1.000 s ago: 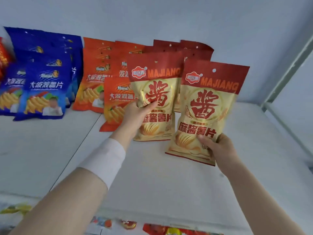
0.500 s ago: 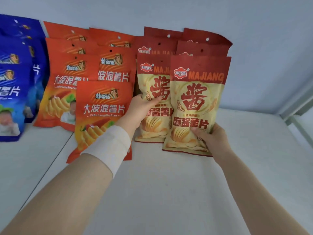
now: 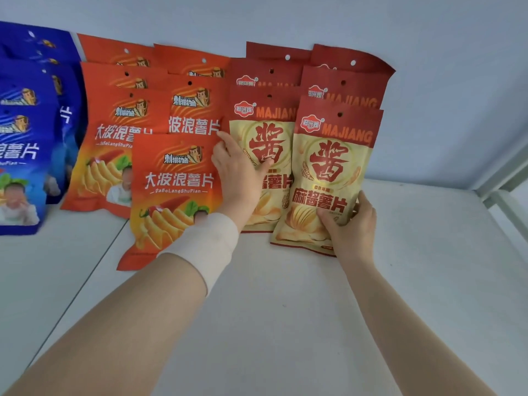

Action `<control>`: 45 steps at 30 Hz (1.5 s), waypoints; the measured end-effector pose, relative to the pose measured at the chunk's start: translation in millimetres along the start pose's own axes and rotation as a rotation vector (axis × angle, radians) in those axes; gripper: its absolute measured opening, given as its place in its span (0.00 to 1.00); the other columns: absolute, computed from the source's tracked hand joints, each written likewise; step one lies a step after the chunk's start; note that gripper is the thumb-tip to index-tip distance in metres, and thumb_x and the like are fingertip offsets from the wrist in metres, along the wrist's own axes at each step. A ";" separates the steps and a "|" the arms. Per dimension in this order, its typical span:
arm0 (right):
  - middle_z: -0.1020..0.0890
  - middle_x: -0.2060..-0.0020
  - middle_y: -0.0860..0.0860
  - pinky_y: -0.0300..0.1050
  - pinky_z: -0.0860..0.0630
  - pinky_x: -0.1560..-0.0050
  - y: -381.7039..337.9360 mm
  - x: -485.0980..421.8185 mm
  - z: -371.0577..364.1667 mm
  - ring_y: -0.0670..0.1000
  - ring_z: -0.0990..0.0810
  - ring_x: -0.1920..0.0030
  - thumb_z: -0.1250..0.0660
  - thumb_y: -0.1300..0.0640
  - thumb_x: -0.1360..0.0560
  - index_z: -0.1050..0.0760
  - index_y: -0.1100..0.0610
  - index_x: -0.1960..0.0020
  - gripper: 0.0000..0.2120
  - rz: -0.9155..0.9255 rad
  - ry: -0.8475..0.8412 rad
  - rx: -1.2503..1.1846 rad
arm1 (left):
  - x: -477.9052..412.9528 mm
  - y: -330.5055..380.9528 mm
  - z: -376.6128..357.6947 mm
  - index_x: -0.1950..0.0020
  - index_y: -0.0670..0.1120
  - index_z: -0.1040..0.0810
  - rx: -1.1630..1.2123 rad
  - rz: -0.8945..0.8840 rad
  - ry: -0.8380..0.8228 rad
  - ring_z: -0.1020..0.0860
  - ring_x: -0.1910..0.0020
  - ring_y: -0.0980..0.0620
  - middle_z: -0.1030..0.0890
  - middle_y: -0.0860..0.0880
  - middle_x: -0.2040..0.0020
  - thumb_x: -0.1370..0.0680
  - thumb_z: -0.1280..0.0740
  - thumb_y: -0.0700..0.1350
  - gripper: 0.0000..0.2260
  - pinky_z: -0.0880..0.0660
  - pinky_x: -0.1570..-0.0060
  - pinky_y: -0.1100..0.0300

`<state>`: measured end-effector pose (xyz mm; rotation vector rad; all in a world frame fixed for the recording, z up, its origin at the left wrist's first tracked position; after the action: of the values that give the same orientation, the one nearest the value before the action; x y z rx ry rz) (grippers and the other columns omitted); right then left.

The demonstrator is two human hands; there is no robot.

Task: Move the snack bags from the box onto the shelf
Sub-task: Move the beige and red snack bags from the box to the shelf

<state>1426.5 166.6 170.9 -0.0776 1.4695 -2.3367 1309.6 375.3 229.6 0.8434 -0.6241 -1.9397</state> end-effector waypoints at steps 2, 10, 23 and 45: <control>0.34 0.36 0.57 0.53 0.36 0.32 -4.4 3.2 0.6 0.56 0.37 0.33 0.26 0.48 0.32 0.43 0.60 0.26 0.43 0.026 0.016 0.113 | 0.6 3.9 1.6 0.24 0.36 0.54 -0.078 -0.055 -0.005 0.45 0.27 0.41 0.43 0.38 0.28 0.26 0.31 0.55 0.44 0.48 0.28 0.54; 0.36 0.31 0.57 0.50 0.42 0.31 -56.4 45.0 25.2 0.58 0.40 0.31 0.33 0.52 0.26 0.41 0.59 0.28 0.31 0.223 0.038 0.427 | 51.3 21.7 68.0 0.28 0.42 0.37 -0.486 -0.436 -0.025 0.30 0.36 0.44 0.30 0.42 0.34 0.22 0.36 0.49 0.25 0.32 0.38 0.53; 0.34 0.31 0.56 0.51 0.41 0.32 -157.0 367.7 -69.5 0.58 0.38 0.31 0.43 0.52 0.21 0.39 0.57 0.29 0.23 0.918 -0.563 0.832 | 288.0 -119.8 308.6 0.36 0.41 0.32 -1.211 -0.264 -0.287 0.30 0.38 0.42 0.27 0.42 0.38 0.21 0.42 0.43 0.14 0.34 0.42 0.52; 0.28 0.37 0.54 0.48 0.36 0.37 -171.3 1097.9 -305.9 0.56 0.31 0.37 0.42 0.50 0.22 0.34 0.55 0.33 0.19 1.525 -1.297 0.788 | 805.4 -630.3 734.8 0.34 0.44 0.32 -0.842 1.003 -0.244 0.28 0.37 0.43 0.25 0.43 0.38 0.21 0.42 0.41 0.15 0.33 0.39 0.50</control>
<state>285.4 118.2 16.7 -0.1393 -0.2124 -0.8928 120.8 24.1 7.4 -0.2430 -0.2170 -1.1576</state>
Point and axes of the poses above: each hand's wrist, its own x-axis away from the middle knuckle, its own z-axis out of the back of the hand, y = z × x, the point moved 7 cm from there along -x, towards the middle knuckle
